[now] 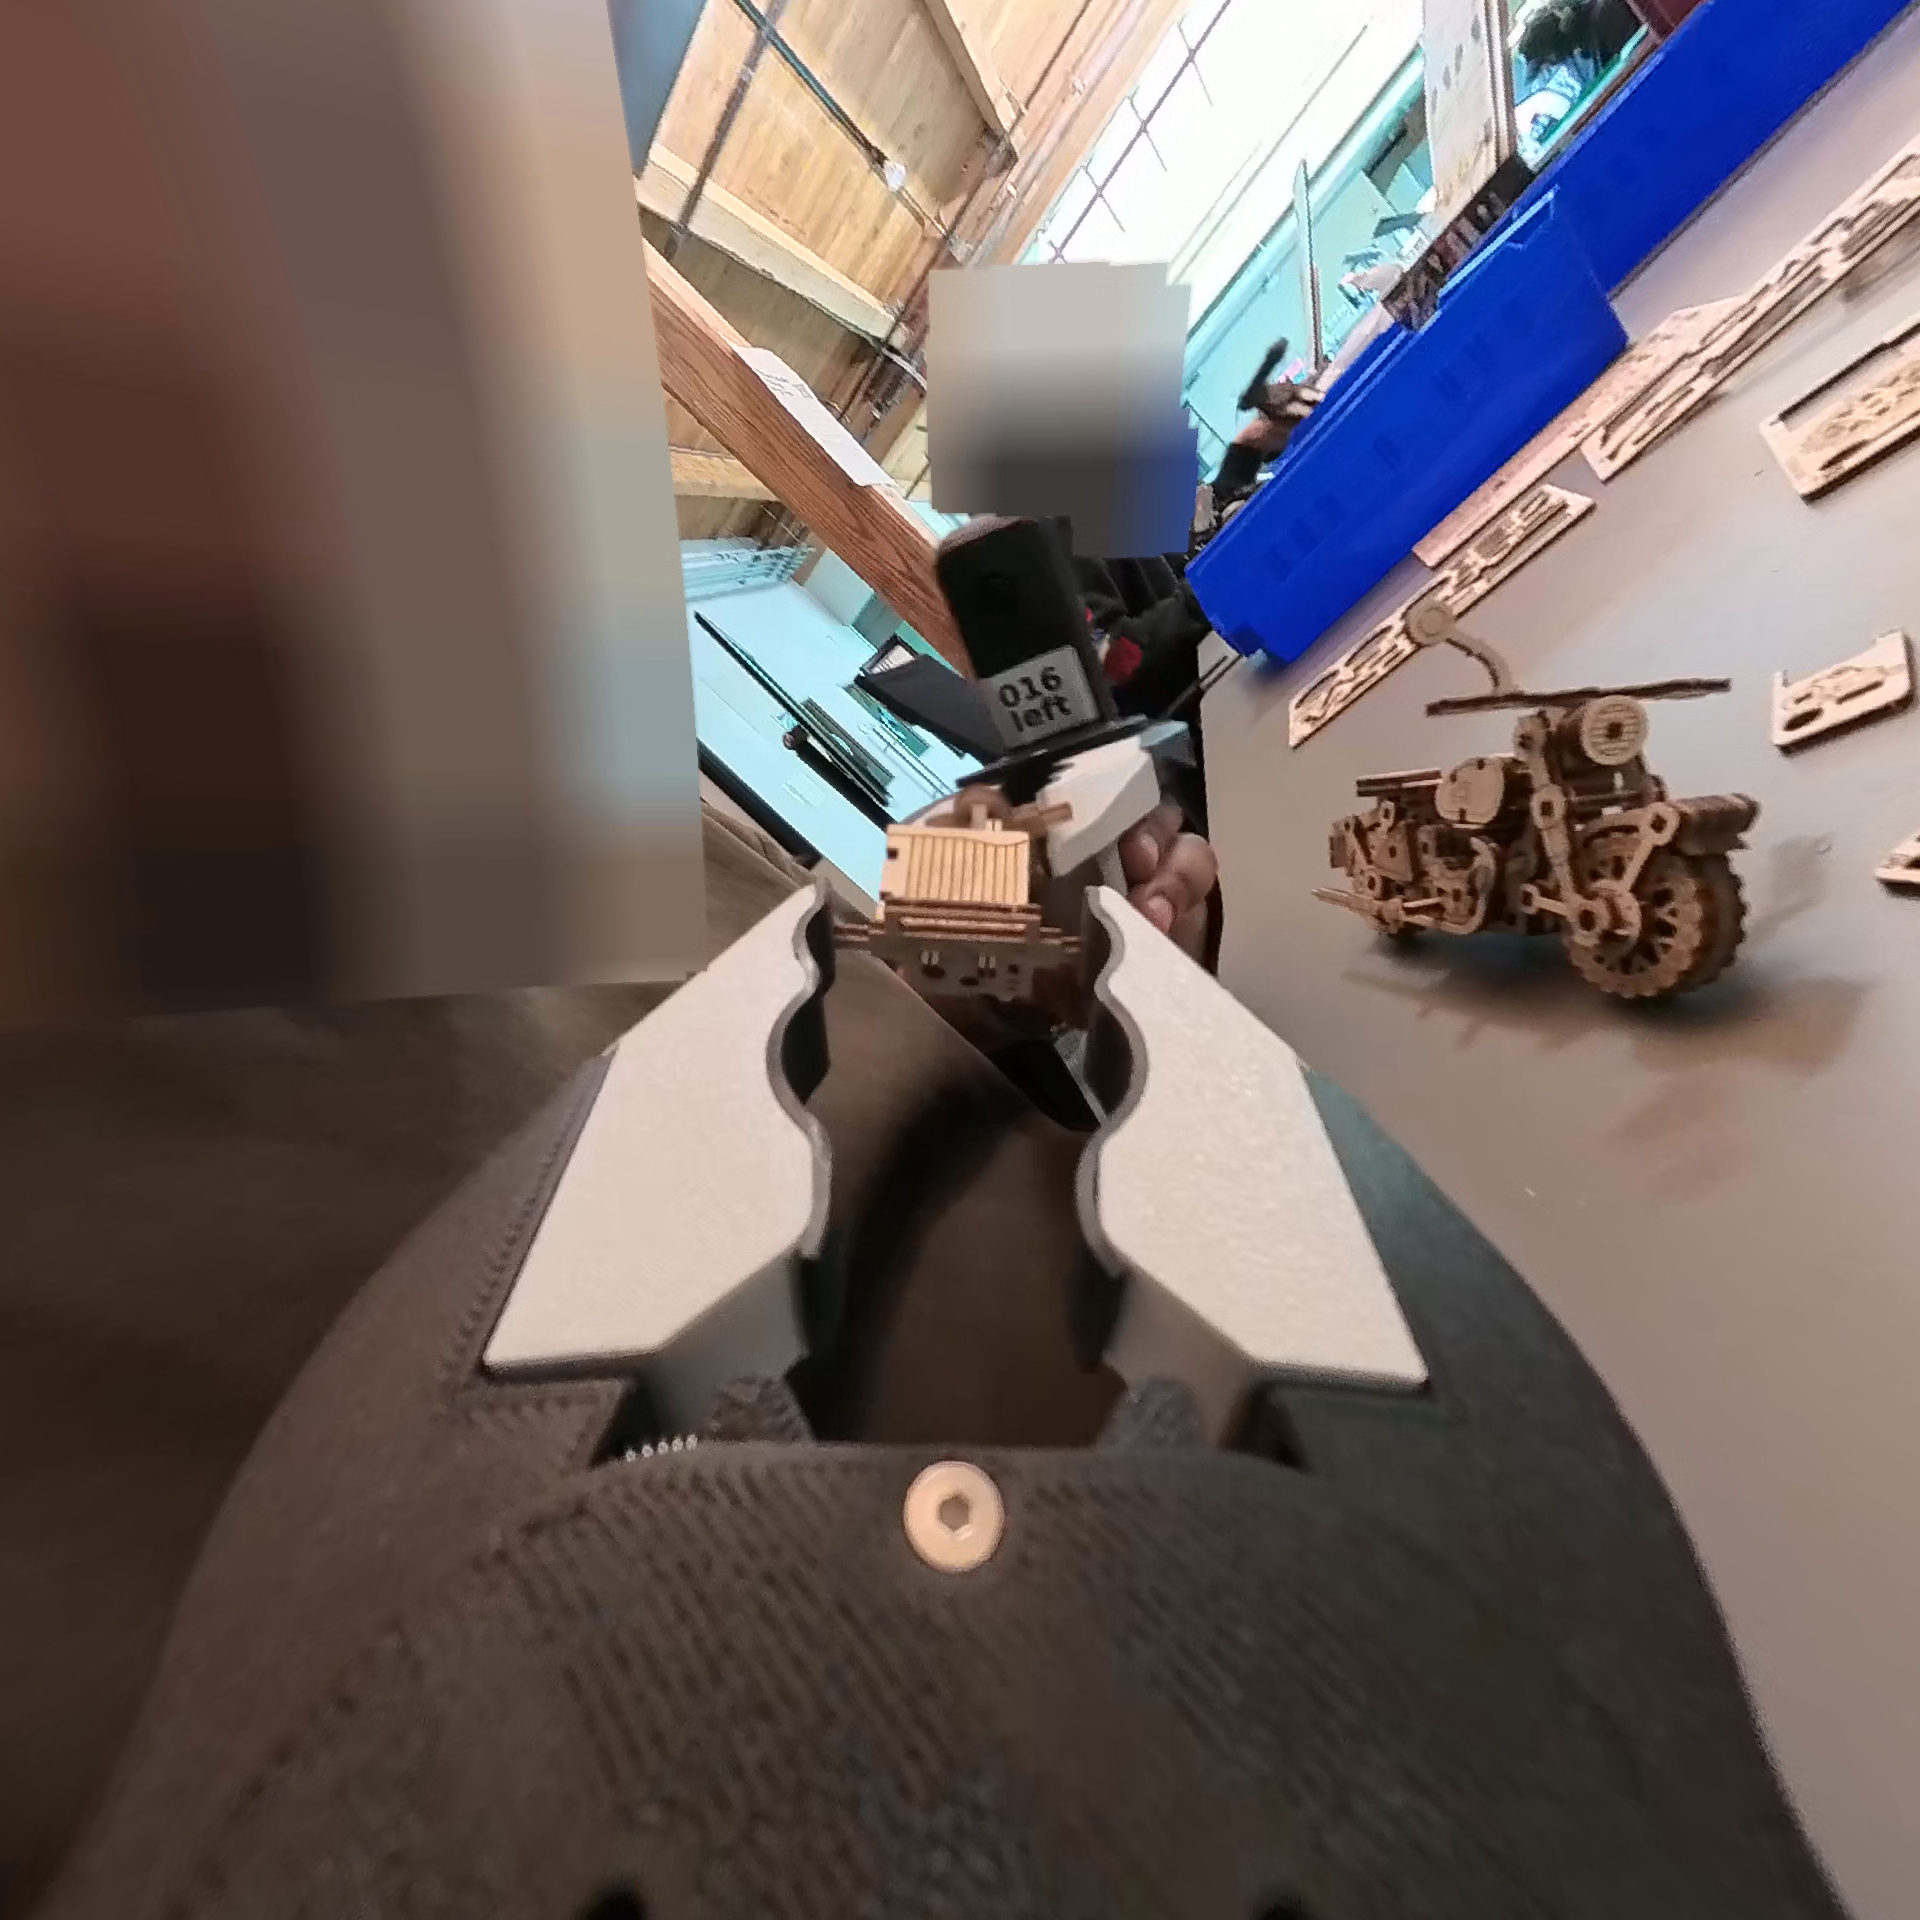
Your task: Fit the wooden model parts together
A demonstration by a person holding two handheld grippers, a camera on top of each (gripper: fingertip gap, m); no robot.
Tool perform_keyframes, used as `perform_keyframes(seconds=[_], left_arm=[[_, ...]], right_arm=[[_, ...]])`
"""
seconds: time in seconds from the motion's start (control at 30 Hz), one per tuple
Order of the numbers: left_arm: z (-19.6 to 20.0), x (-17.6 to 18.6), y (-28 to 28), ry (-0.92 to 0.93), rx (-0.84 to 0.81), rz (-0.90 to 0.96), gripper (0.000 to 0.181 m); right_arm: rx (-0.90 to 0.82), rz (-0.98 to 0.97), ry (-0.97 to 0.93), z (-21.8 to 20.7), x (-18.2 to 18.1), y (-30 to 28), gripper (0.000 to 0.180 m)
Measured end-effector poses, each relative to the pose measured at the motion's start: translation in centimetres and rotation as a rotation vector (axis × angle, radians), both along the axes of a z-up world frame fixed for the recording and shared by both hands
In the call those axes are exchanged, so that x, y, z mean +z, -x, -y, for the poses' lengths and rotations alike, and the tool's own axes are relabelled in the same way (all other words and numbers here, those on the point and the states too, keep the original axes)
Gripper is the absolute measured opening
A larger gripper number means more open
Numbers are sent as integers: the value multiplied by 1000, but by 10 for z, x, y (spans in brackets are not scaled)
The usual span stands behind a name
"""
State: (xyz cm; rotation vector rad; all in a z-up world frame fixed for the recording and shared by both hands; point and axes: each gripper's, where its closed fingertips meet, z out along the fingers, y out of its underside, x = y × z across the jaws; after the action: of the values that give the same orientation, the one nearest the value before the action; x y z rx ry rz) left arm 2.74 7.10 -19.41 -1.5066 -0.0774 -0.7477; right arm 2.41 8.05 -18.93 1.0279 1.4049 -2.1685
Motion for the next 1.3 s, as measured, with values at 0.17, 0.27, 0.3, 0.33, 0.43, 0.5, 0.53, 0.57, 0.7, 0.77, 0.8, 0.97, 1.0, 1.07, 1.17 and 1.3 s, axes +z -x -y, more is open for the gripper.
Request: perform_keyframes(seconds=[0.17, 0.27, 0.3, 0.33, 0.43, 0.5, 0.53, 0.57, 0.7, 0.77, 0.8, 0.97, 1.0, 1.07, 1.17, 1.3], left_arm=[[4, 11, 11, -53, 7, 122, 25], [5, 11, 20, -54, 46, 132, 25], [5, 10, 23, -49, 64, 127, 25], [5, 9, 26, -42, 83, 120, 25], [5, 5, 36, -24, 138, 112, 25], [5, 2, 42, -7, 167, 120, 25], [5, 1, 44, -2, 172, 122, 25], [5, 1, 44, 1, 175, 120, 25], [4, -2, 43, 20, 179, 91, 25], [2, -4, 41, 31, 175, 76, 26], [2, -5, 40, 35, 174, 71, 26], [1, -6, 40, 40, 170, 73, 25], [1, -6, 41, 39, 169, 77, 25], [1, -6, 41, 39, 169, 82, 25], [1, -6, 42, 40, 169, 86, 25], [1, -7, 43, 44, 169, 93, 25]], right_arm=[[-14, -9, 3, -3, 2, 1, 47], [-48, -15, -43, -8, -2, 4, 47], [-67, -14, -90, -10, -7, 6, 47], [-91, -14, -160, -12, -14, 9, 47], [-174, -20, -466, -21, -46, 17, 47], [-205, -41, -691, -29, -66, 20, 47], [-215, -60, -789, -33, -74, 20, 47], [-216, -83, -869, -35, -80, 20, 48], [-194, -128, -1096, -45, -104, 18, 48], [-180, -134, -1159, -49, -112, 16, 48], [-178, -134, -1176, -51, -115, 16, 48], [-171, -118, -1193, -55, -121, 16, 48], [-175, -118, -1193, -56, -121, 16, 48], [-177, -117, -1195, -57, -121, 16, 48], [-187, -122, -1197, -58, -121, 17, 48], [-209, -124, -1177, -59, -115, 19, 49]])
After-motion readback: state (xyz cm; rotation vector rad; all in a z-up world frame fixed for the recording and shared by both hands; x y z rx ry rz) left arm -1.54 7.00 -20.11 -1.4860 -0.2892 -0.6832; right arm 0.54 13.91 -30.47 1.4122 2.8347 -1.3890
